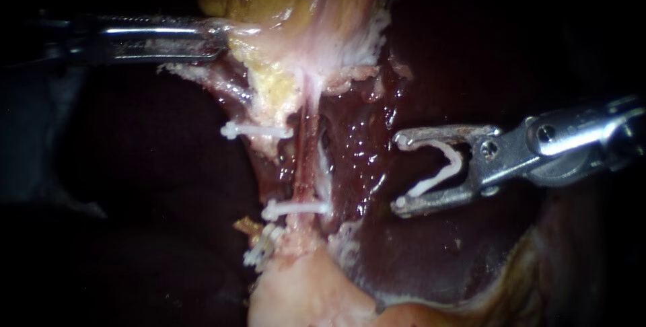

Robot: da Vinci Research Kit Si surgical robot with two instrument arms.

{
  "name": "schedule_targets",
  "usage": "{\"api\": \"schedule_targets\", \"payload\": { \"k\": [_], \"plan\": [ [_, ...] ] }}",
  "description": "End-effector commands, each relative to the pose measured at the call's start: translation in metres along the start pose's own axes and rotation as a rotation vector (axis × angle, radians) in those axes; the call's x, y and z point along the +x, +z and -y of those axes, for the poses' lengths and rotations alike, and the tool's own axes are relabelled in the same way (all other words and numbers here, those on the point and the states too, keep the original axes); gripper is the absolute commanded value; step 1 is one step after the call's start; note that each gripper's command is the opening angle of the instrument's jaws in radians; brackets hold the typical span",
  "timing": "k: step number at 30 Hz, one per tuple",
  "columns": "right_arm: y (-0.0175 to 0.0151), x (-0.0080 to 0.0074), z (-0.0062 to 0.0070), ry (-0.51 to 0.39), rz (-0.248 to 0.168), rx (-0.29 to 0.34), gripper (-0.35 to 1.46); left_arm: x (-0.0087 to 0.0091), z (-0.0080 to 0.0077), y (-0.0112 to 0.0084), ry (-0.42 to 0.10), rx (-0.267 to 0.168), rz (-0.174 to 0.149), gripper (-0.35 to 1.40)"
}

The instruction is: Clipping second clip right tube

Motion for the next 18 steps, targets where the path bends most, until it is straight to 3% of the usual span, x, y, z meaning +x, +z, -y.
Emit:
{"api": "schedule_targets", "payload": {
  "k": [1, 6, 13, 18],
  "plan": [
    [0.0000, 0.0001, 0.0000, 0.000, 0.000, 0.000, 0.50, 0.0001, 0.0000, -0.0001, 0.000, -0.001, 0.000, -0.35],
    [0.0000, 0.0001, -0.0001, 0.000, 0.000, 0.000, 0.50, 0.0019, -0.0011, -0.0019, -0.012, -0.010, 0.008, -0.35],
    [0.0000, 0.0001, -0.0001, 0.001, 0.000, -0.001, 0.50, 0.0060, -0.0029, -0.0061, -0.040, -0.026, -0.048, -0.35],
    [0.0003, 0.0006, -0.0002, 0.004, -0.008, -0.004, 0.50, 0.0069, -0.0042, -0.0075, -0.037, -0.017, -0.055, -0.35]
  ]
}}
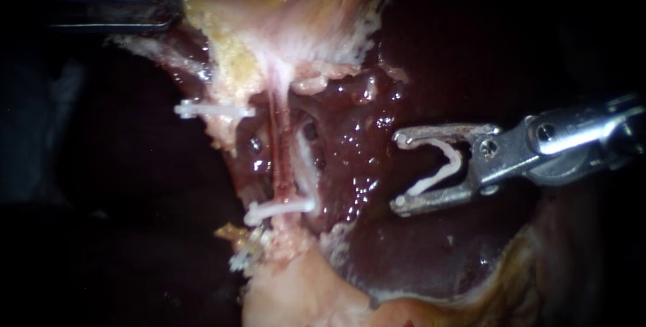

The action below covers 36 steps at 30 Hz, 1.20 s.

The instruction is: Clipping second clip right tube

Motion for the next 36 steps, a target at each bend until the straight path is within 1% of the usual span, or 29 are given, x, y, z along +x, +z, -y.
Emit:
{"api": "schedule_targets", "payload": {
  "k": [1, 2, 3, 4, 5, 6, 7, 10, 16, 19, 22, 24, 26, 28, 30, 34, 36],
  "plan": [
    [0.0002, 0.0002, 0.0000, 0.008, -0.008, 0.000, 0.50, 0.0000, -0.0001, 0.0001, 0.004, 0.003, -0.002, -0.35],
    [0.0005, 0.0004, 0.0000, 0.021, -0.011, 0.001, 0.50, -0.0001, -0.0001, 0.0002, 0.004, 0.004, -0.003, -0.35],
    [0.0009, 0.0007, 0.0000, 0.059, -0.017, 0.009, 0.50, -0.0003, -0.0001, 0.0004, 0.005, 0.005, -0.003, -0.35],
    [0.0012, 0.0009, -0.0001, 0.077, -0.022, 0.016, 0.50, -0.0003, 0.0000, 0.0005, 0.005, 0.005, -0.003, -0.35],
    [0.0017, 0.0012, -0.0001, 0.114, -0.033, 0.048, 0.50, -0.0004, 0.0000, 0.0005, 0.006, 0.005, -0.004, -0.35],
    [0.0022, 0.0014, -0.0001, 0.139, -0.041, 0.063, 0.50, -0.0005, 0.0001, 0.0006, 0.006, 0.005, -0.004, -0.35],
    [0.0029, 0.0017, -0.0001, 0.175, -0.054, 0.071, 0.50, -0.0005, 0.0001, 0.0006, 0.006, 0.005, -0.004, -0.35],
    [0.0049, 0.0021, -0.0001, 0.229, -0.082, 0.082, 0.50, -0.0005, 0.0001, 0.0006, 0.007, 0.005, -0.004, -0.35],
    [0.0096, 0.0021, 0.0006, 0.273, -0.088, 0.115, 0.49, -0.0006, 0.0001, 0.0007, 0.007, 0.006, -0.004, -0.35],
    [0.0117, 0.0019, 0.0005, 0.288, -0.090, 0.122, 0.48, -0.0007, 0.0001, 0.0007, 0.007, 0.007, -0.004, -0.35],
    [0.0132, 0.0017, 0.0001, 0.310, -0.113, 0.130, 0.48, -0.0007, 0.0001, 0.0008, 0.008, 0.007, -0.005, -0.35],
    [0.0138, 0.0017, -0.0002, 0.325, -0.121, 0.133, 0.48, -0.0008, 0.0001, 0.0008, 0.008, 0.007, -0.005, -0.35],
    [0.0141, 0.0017, -0.0006, 0.349, -0.147, 0.138, 0.48, -0.0008, 0.0001, 0.0009, 0.008, 0.008, -0.005, -0.35],
    [0.0144, 0.0018, -0.0008, 0.360, -0.162, 0.146, 0.48, -0.0009, 0.0001, 0.0009, 0.008, 0.008, -0.005, -0.35],
    [0.0148, 0.0019, -0.0010, 0.365, -0.161, 0.151, 0.48, -0.0009, 0.0001, 0.0009, 0.008, 0.008, -0.005, -0.35],
    [0.0152, 0.0021, -0.0012, 0.385, -0.193, 0.175, 0.47, -0.0009, 0.0001, 0.0010, 0.009, 0.008, -0.005, -0.35],
    [0.0155, 0.0023, -0.0012, 0.390, -0.195, 0.188, 0.46, -0.0009, 0.0001, 0.0010, 0.009, 0.008, -0.005, -0.35]
  ]
}}
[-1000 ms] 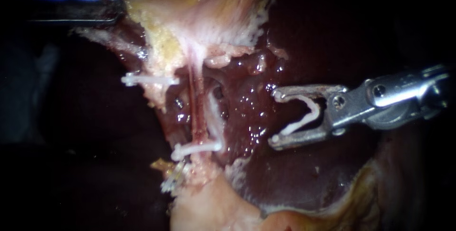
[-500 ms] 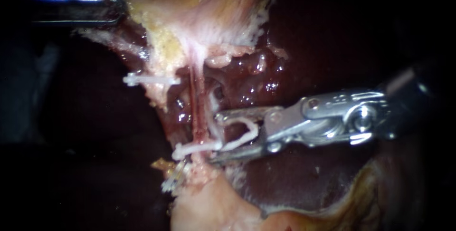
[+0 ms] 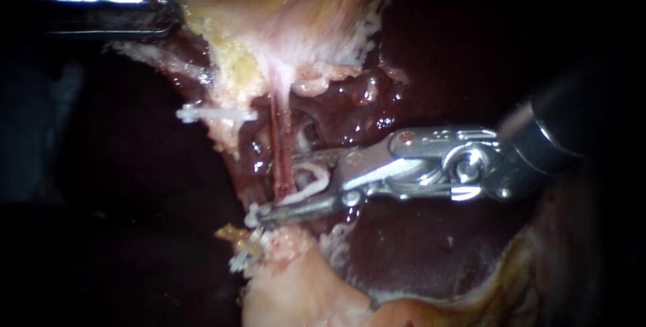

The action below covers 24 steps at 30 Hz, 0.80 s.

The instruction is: Clipping second clip right tube

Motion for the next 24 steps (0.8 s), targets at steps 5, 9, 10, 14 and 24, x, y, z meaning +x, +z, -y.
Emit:
{"api": "schedule_targets", "payload": {
  "k": [5, 9, 10, 14, 24],
  "plan": [
    [0.0006, 0.0002, -0.0001, 0.008, -0.012, 0.032, 0.45, -0.0001, 0.0000, 0.0001, 0.001, 0.004, -0.001, -0.35],
    [0.0010, 0.0003, -0.0001, 0.010, -0.019, 0.039, 0.45, -0.0002, 0.0000, 0.0002, 0.001, 0.004, -0.001, -0.35],
    [0.0011, 0.0004, -0.0001, 0.010, -0.025, 0.039, 0.45, -0.0002, 0.0000, 0.0002, 0.001, 0.004, -0.002, -0.35],
    [0.0011, 0.0004, 0.0001, 0.013, -0.033, 0.054, 0.45, -0.0002, 0.0000, 0.0003, 0.001, 0.005, -0.002, -0.35],
    [0.0014, 0.0010, 0.0038, -0.011, -0.049, 0.182, 0.44, -0.0002, 0.0001, 0.0003, 0.001, 0.004, -0.002, -0.35]
  ]
}}
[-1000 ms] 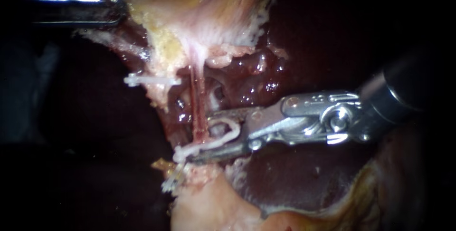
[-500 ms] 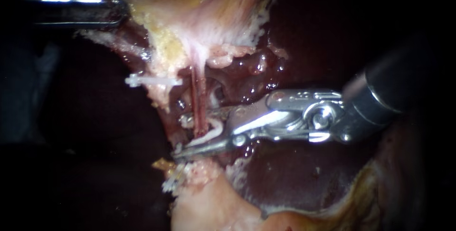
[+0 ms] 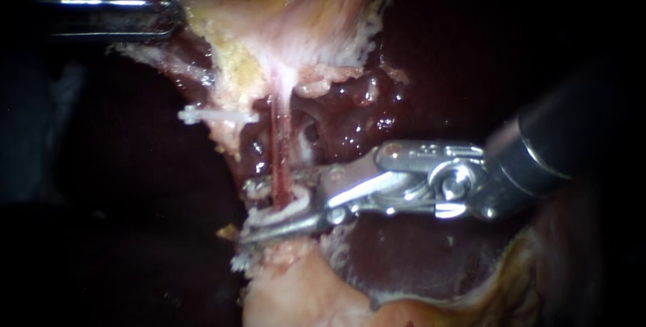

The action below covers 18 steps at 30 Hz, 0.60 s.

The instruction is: Clipping second clip right tube

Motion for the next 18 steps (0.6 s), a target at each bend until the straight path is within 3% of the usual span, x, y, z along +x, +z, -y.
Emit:
{"api": "schedule_targets", "payload": {
  "k": [1, 8, 18],
  "plan": [
    [0.0002, 0.0002, 0.0005, -0.006, -0.003, 0.013, 0.44, 0.0000, 0.0000, 0.0000, 0.000, -0.001, 0.000, -0.35],
    [0.0009, 0.0007, 0.0019, -0.001, -0.005, 0.047, 0.41, 0.0000, 0.0000, 0.0000, 0.000, -0.001, 0.000, -0.35],
    [0.0003, 0.0005, 0.0008, -0.001, -0.009, 0.032, 0.20, -0.0001, 0.0000, 0.0000, 0.000, -0.001, -0.003, -0.35]
  ]
}}
